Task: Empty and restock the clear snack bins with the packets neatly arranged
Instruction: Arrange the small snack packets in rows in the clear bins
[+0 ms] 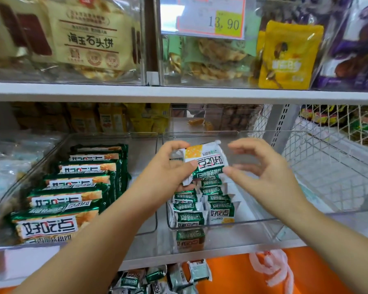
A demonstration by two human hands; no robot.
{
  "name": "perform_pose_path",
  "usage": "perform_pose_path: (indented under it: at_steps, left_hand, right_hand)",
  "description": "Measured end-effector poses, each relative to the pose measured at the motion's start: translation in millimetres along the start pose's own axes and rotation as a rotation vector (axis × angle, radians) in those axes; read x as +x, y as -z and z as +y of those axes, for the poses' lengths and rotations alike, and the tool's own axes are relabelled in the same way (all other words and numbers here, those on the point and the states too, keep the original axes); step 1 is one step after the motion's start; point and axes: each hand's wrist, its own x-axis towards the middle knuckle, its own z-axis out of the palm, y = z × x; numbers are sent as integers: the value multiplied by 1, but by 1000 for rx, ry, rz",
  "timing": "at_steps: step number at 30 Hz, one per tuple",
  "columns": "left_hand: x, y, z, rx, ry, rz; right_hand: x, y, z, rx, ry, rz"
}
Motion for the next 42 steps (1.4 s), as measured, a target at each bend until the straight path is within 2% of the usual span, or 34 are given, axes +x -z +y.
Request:
perform_pose_path:
  at_steps: [2,4,7,11,13,16,17,19,23,27,33,36,39,42]
  left_hand:
    - [1,-3,-2,-82,-16,18]
    - [2,-10,-4,-133,-15,20]
    - [4,-17,-10,2,-43,12]
    - [3,-9,-7,317,-170,32]
    - [3,0,-5,494,-242,84]
    - [6,17,-7,625,-288,179]
    - [7,22,-9,651,-279,191]
    - [10,28,-15,692,-248,198]
    - [11,29,-24,748,-235,188]
    - [11,29,-28,785,-225,185]
    - [13,28,-34,824,-225,154]
    - [14,28,-37,837,-245,148]
    - [16,28,-39,846,-259,153]
    - [17,27,-40,840,-253,156]
  right_hand:
    - [-2,-5,0,318,-385,20]
    - [-6,-14,0,631,-625,-38]
    - [-4,-19,-2,796,-667,-11]
    - [11,0,2,828,-605,30]
    - [19,18,10,648,-552,-101]
    - [24,35,32,-211,-372,-574]
    - [23,33,41,-425,-330,-710]
    - [17,22,57,-616,-298,-835]
    - [4,4,75,-661,-304,-756]
    - [3,-1,77,-679,-368,-779]
    - [4,-22,69,-615,-347,-752]
    - [4,-9,69,-593,-456,-689]
    - [4,-3,66,-626,-519,-773]
    - [3,-8,65,-490,-599,-860]
